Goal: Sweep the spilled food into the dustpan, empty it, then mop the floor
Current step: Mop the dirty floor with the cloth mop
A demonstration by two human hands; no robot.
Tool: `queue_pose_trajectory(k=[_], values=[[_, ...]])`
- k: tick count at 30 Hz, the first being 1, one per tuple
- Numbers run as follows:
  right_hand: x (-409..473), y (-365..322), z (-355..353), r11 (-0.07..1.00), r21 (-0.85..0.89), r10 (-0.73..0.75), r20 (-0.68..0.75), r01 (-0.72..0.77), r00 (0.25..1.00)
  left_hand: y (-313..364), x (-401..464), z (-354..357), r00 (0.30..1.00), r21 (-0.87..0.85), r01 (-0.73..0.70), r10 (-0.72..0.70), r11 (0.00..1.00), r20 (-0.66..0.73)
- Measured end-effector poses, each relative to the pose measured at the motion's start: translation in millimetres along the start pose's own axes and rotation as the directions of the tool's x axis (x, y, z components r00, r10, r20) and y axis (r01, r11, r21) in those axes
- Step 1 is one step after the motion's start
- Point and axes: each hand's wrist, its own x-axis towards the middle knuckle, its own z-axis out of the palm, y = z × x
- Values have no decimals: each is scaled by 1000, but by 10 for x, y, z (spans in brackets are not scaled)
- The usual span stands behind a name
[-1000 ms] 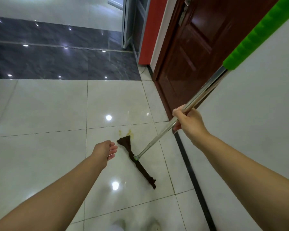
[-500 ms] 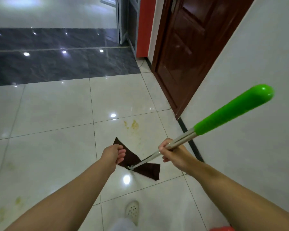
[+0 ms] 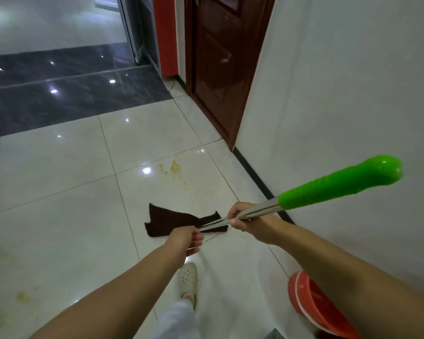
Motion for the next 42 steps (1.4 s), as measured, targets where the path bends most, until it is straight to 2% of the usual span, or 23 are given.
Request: queue_pose_trajectory(k=[2, 5, 8, 9, 11, 13, 15, 17, 19, 21, 24, 26, 29, 32, 38, 42], values=[[-212, 96, 92, 997, 26, 77, 3, -77, 997, -182, -114, 105, 1000, 27, 7, -7, 1000, 28], [-541, 179, 262, 919, 329, 213, 47, -216, 976, -443, -204, 223, 997, 46, -2, -1, 999, 76], [-841, 250, 387, 853, 464, 256, 29, -240, 966, -646, -238, 344, 990, 35, -34, 29, 999, 136], [-921, 250, 404, 814, 518, 277, 52, -263, 960, -700, -247, 393, 987, 26, -37, 33, 999, 155], [-1048, 241, 410, 685, 609, 398, 147, -400, 905, -801, -282, 499, 977, -14, -6, 9, 1000, 215], [-1203, 259, 423, 628, 617, 459, 199, -475, 866, -893, -336, 596, 955, -52, 62, -44, 997, 292], [-1384, 285, 438, 576, 684, 426, 216, -448, 879, -977, -377, 685, 930, -70, 120, -88, 990, 356], [-1574, 328, 449, 405, 838, 372, 213, -364, 904, -1063, -398, 758, 914, -79, 154, -112, 985, 390], [-1684, 357, 431, 243, 911, 376, 227, -332, 898, -1127, -415, 818, 895, -126, 189, -118, 974, 431], [-1736, 321, 404, 178, 895, 437, 301, -410, 847, -1191, -438, 851, 872, -207, 249, -126, 946, 473], [-1746, 224, 376, 53, 795, 492, 505, -604, 709, -1279, -472, 845, 846, -258, 308, -139, 916, 515], [-1724, 167, 371, -23, 718, 477, 619, -695, 624, -1330, -434, 820, 854, -285, 309, -132, 908, 504], [-1650, 113, 404, 18, 634, 494, 666, -773, 558, -1347, -398, 750, 866, -359, 318, -115, 878, 486], [-1550, 88, 459, 51, 593, 525, 668, -804, 527, -1295, -344, 678, 874, -395, 337, -128, 855, 469], [-1289, 36, 468, 32, 611, 564, 642, -791, 519, -1059, -143, 648, 883, -404, 372, -185, 835, 431], [-1042, -6, 436, 38, 630, 555, 632, -776, 540, -853, 33, 614, 889, -422, 372, -187, 827, 417]])
